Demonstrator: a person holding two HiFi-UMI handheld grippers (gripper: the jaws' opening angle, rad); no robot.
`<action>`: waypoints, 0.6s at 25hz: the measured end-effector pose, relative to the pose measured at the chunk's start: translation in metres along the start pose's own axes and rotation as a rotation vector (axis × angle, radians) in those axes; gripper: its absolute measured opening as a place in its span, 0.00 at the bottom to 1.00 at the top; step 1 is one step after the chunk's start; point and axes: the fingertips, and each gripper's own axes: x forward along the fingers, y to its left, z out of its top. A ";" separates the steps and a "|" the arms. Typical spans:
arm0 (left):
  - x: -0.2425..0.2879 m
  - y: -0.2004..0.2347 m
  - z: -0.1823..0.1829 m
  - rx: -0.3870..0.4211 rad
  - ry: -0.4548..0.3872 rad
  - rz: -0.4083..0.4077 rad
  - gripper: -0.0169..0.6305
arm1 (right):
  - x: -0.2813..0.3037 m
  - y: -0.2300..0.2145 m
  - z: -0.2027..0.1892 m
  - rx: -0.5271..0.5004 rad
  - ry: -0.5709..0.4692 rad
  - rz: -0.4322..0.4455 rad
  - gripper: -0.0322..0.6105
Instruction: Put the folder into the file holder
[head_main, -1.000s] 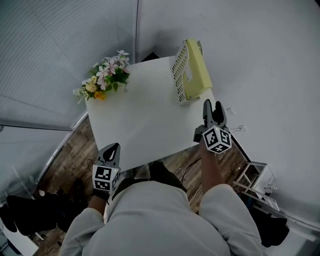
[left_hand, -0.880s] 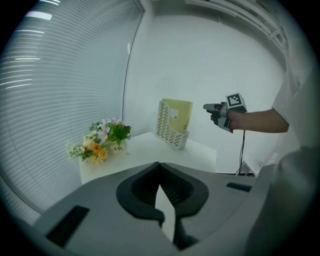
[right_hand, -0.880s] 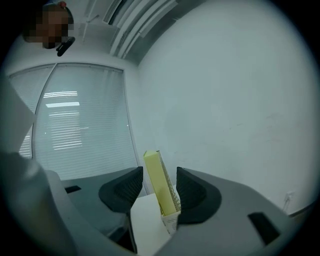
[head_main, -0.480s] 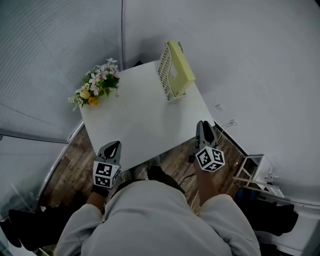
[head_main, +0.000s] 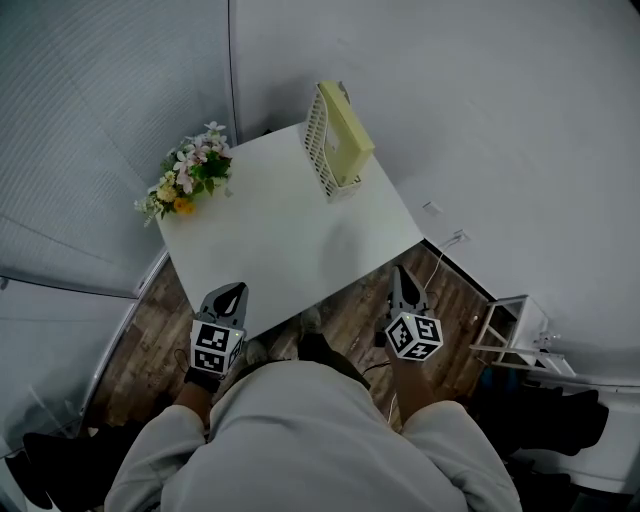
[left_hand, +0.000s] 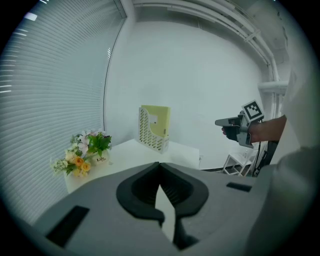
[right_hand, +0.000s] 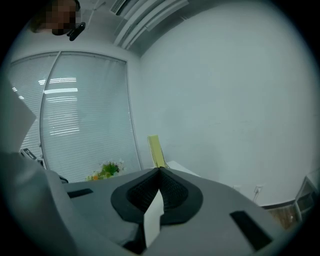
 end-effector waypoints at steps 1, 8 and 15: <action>-0.001 -0.002 0.000 0.004 -0.001 -0.004 0.04 | -0.004 0.001 -0.004 -0.001 0.008 -0.003 0.07; -0.008 -0.009 -0.003 0.021 -0.008 -0.019 0.04 | -0.023 0.006 -0.024 0.000 0.047 -0.015 0.07; -0.017 -0.011 -0.007 0.029 -0.004 -0.024 0.04 | -0.032 0.011 -0.037 -0.009 0.064 -0.023 0.07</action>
